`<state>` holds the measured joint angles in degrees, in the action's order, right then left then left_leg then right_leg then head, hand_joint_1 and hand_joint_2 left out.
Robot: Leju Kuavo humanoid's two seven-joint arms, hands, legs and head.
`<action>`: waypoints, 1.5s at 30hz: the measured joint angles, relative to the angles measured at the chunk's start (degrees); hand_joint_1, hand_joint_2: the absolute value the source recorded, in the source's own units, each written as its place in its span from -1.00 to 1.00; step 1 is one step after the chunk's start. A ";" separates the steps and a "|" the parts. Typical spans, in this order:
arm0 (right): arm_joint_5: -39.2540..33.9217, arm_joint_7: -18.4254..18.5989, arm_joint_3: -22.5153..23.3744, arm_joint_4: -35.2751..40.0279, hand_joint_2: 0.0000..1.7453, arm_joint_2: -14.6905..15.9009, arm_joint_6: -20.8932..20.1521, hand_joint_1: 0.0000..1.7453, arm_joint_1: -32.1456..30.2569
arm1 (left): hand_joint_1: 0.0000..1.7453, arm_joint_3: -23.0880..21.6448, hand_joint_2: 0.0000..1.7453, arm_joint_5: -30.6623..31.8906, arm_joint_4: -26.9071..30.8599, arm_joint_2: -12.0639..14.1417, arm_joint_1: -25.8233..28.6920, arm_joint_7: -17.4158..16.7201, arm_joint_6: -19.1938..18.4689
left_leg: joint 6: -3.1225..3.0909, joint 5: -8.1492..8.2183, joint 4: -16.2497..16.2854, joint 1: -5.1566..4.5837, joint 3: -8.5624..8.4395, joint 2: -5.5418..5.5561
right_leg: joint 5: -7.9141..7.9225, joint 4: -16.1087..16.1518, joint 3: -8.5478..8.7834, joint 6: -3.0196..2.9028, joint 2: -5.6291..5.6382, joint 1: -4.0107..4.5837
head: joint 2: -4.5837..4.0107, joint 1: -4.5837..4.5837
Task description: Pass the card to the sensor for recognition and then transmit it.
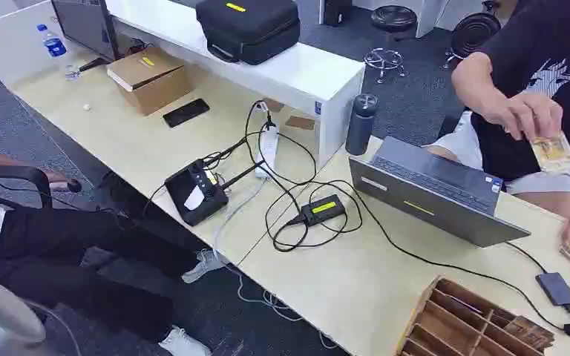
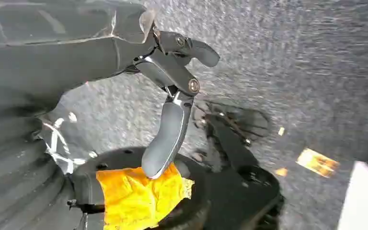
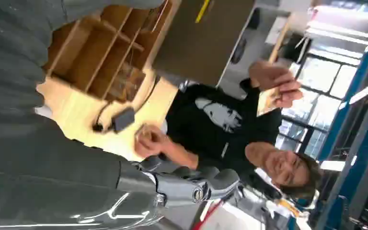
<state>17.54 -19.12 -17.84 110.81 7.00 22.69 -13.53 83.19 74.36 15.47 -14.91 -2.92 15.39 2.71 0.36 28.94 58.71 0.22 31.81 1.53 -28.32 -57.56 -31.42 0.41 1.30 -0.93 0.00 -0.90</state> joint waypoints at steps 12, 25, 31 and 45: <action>38.20 28.50 -5.66 -30.71 1.00 1.31 -0.18 -1.00 40.74 | -1.00 -6.56 1.00 8.61 -0.46 1.31 -0.86 -2.91 1.68 | 0.01 -0.67 0.09 0.00 0.25 -0.10 | 0.70 -0.03 -0.37 -0.03 0.09 -0.01 | 0.00 0.00; 38.83 24.37 -7.17 -34.69 1.00 0.61 7.19 0.96 42.76 | -1.00 -9.75 1.00 9.18 -1.22 1.75 -0.83 -3.43 2.18 | 0.01 -0.67 0.08 0.00 0.58 -0.03 | 0.69 -0.04 -0.69 -0.03 0.04 0.00 | 0.00 0.00; 37.08 22.03 -8.20 -30.49 1.00 -0.72 7.56 1.00 41.54 | -1.00 -10.03 1.00 9.22 -1.33 1.77 -0.83 -3.12 2.18 | 0.02 -0.67 0.08 0.00 0.63 -0.04 | 0.69 -0.04 -0.73 -0.03 0.04 0.00 | 0.00 0.00; 34.20 17.85 -11.34 -24.10 1.00 -1.07 6.88 1.00 39.94 | -1.00 -10.91 1.00 8.32 -1.77 1.95 -0.79 -2.05 1.66 | 0.02 -0.67 0.09 0.00 0.61 -0.05 | 0.70 -0.03 -0.73 -0.03 0.05 -0.01 | 0.00 0.00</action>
<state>51.74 -1.27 -29.18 86.71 5.92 29.57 26.41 72.28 82.68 13.70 -12.96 -3.71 13.33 4.37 0.38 28.27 58.80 0.22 32.42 1.48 -27.62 -57.59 -32.15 0.38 1.34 -0.94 0.00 -0.90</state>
